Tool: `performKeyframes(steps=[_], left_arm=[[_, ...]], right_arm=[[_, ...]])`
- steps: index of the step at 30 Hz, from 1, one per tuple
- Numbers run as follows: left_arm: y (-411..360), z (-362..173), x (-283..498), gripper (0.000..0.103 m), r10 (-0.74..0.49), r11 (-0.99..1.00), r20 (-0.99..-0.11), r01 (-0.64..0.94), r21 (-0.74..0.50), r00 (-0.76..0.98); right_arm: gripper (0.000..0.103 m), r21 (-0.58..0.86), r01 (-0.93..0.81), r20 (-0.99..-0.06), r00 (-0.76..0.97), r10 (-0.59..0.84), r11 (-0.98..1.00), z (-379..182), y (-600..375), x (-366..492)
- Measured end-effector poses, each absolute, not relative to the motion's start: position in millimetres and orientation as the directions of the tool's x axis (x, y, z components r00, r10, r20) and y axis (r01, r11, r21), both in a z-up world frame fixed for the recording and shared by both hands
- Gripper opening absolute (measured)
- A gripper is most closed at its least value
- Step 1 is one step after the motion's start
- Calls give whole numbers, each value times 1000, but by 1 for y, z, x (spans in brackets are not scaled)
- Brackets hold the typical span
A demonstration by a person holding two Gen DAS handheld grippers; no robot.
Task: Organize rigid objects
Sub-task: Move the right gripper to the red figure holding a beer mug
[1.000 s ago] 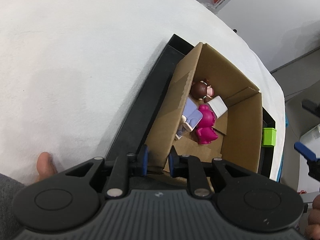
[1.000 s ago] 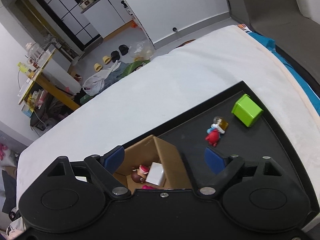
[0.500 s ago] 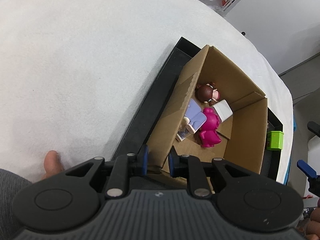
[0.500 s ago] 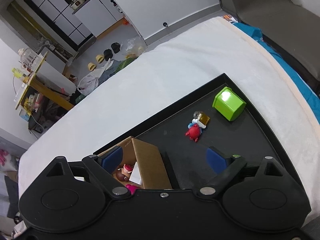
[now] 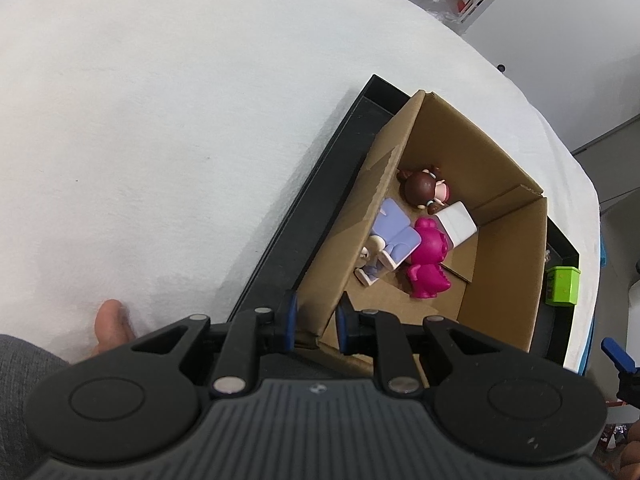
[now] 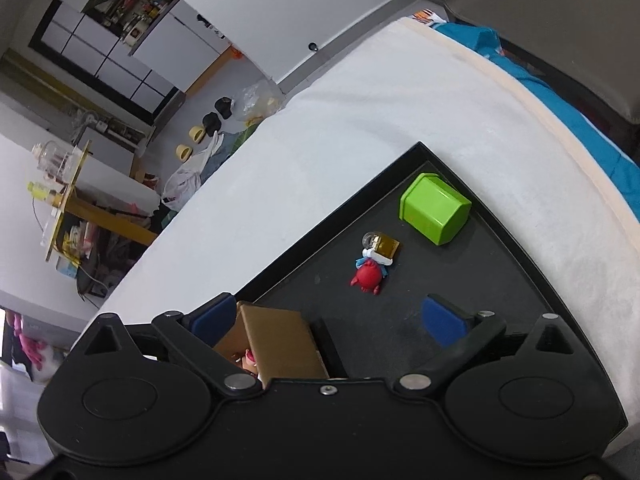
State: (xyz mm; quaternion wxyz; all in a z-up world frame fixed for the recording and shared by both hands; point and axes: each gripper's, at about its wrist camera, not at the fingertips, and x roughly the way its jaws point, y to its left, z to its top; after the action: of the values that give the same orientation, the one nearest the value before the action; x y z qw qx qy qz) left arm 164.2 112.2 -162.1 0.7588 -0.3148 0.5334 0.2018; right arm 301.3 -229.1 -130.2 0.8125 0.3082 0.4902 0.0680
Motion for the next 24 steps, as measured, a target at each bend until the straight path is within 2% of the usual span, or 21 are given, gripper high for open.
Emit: performKeyframes(steps=[10,24], left_arm=[[112,-161,167,18,-31,721,-940,-644,-256,339],[120,-165,170,18,-68,690,-946,-670,-275,318]], right_arm=[[98,571,291,-777,492,392,767,-158,-237,321],[96,544,331,-808,455,375,771,-191,-216,339]])
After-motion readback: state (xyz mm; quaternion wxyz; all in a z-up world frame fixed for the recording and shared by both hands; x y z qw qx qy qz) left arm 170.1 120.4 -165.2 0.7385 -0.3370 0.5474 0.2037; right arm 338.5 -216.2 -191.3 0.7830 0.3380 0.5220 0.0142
